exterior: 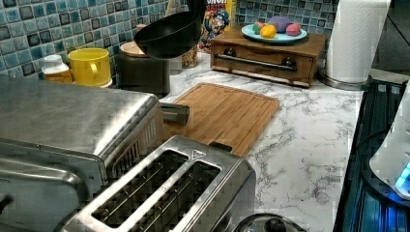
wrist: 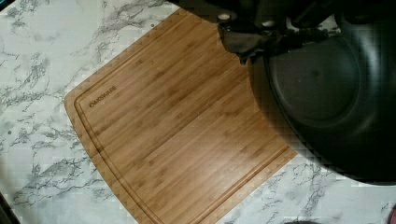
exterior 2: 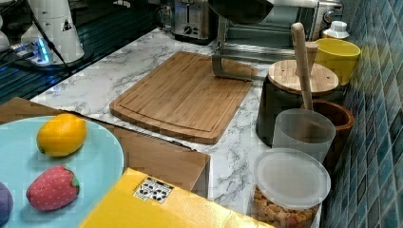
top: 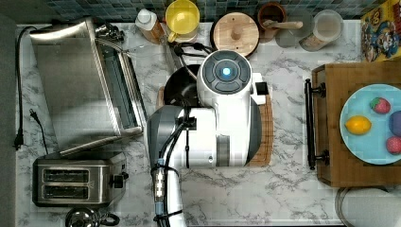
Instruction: Put the bowl in the oven.
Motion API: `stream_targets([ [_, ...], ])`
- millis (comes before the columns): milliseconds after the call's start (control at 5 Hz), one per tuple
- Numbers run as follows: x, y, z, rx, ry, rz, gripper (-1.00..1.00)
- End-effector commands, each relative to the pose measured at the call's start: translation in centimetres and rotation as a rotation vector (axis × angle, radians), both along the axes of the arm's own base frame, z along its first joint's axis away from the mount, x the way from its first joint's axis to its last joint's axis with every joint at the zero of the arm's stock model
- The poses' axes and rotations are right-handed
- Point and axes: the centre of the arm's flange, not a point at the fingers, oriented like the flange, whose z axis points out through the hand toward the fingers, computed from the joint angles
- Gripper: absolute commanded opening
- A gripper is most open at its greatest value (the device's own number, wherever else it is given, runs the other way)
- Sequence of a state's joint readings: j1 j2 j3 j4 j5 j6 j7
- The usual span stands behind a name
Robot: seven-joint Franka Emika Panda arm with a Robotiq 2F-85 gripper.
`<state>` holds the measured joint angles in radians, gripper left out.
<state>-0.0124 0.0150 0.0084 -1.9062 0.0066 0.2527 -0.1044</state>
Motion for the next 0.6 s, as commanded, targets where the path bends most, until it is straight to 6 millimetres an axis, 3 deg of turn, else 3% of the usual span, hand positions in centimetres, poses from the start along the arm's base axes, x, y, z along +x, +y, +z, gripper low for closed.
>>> stream_targets([
  [200, 0.7, 0.7, 0.1, 0.031, -0.041, 0.062, -1.00],
  [600, 6.8, 4.6, 2.1, 0.061, -0.227, 0.381, -1.00],
])
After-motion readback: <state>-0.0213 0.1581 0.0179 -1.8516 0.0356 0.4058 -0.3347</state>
